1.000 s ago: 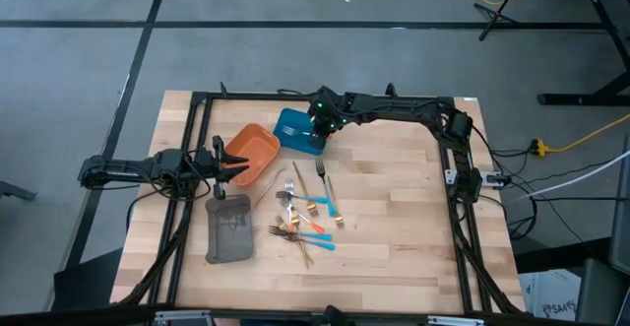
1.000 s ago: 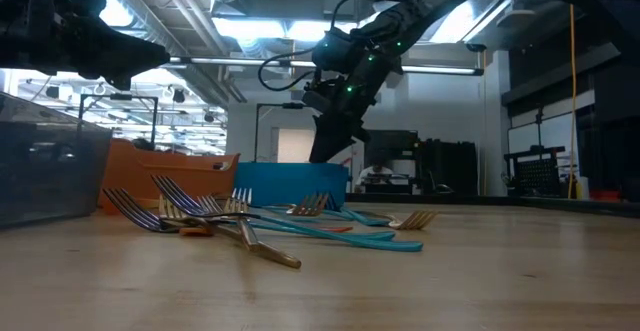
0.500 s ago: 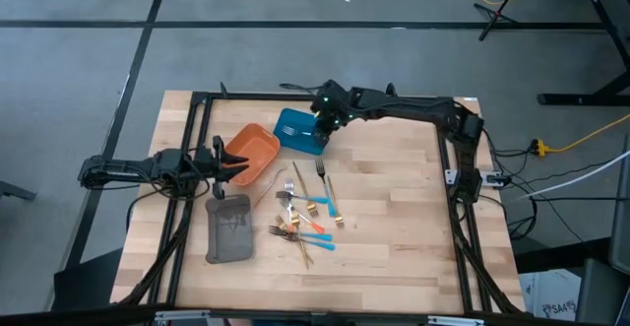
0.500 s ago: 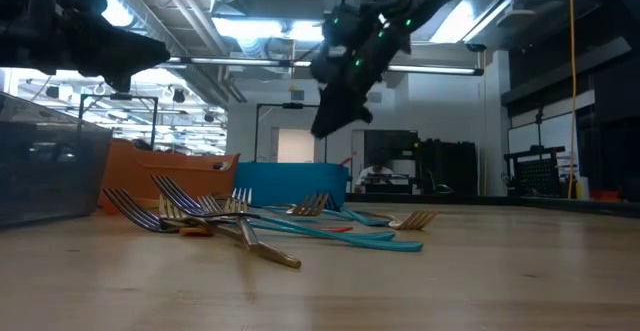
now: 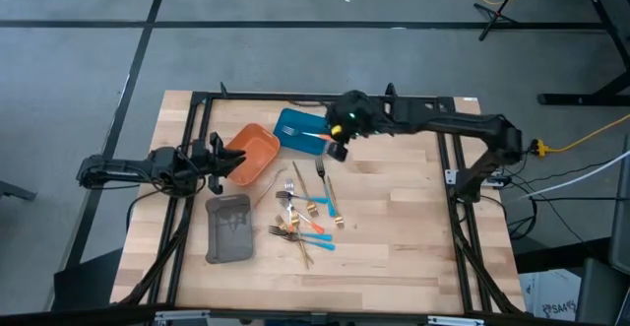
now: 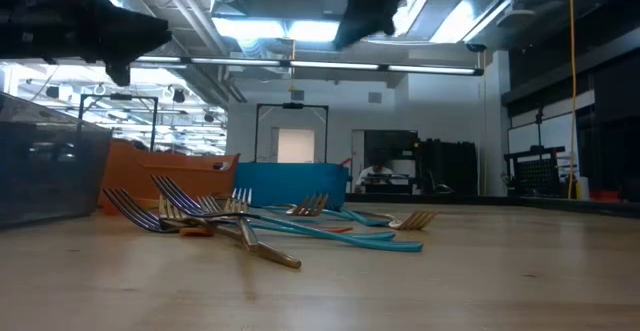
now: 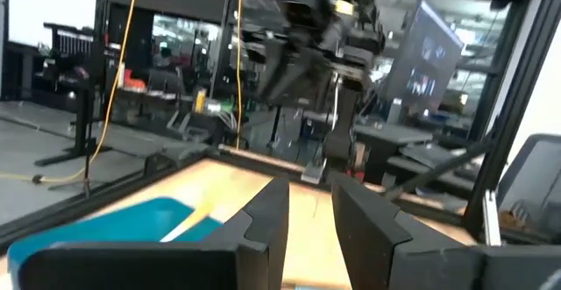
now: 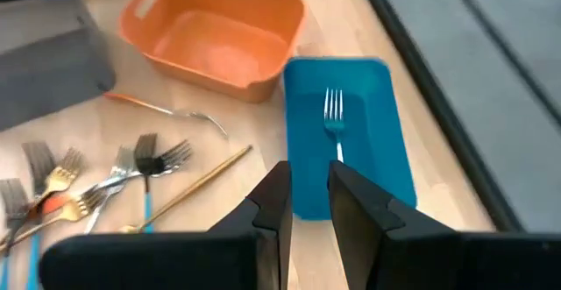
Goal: Sort silverware by color (type)
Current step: Put the orange fork into the blue bin
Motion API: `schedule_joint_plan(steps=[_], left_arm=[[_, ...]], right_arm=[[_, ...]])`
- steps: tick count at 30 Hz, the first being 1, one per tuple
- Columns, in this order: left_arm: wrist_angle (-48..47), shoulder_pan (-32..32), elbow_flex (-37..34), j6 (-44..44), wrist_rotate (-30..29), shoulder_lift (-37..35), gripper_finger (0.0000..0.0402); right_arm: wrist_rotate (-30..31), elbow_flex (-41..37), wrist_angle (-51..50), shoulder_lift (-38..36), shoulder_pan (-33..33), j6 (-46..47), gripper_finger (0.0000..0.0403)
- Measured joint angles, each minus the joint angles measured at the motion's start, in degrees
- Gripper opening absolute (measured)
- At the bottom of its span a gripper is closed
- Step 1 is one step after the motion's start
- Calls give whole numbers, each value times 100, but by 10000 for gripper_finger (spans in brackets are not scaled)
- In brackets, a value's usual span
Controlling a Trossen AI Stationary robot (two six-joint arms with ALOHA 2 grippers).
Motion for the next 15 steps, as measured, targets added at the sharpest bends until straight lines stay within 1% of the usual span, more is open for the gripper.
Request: schedule_joint_plan(steps=[4,8,11,15], left_arm=[[34,0,193,-1,-5,284,84],[287,-2,406,-3,-8,789,84],[303,0,691,-38,-10,1305,84],[297,0,1209,-292,-2,2172,84]], right_arm=[[343,0,-327,-421,473,-5,66],[685,0,-676,-773,946,2,66],[1017,2,-1009,-953,1289,12,66],[1518,0,-1566,-1103,1737,256,66]])
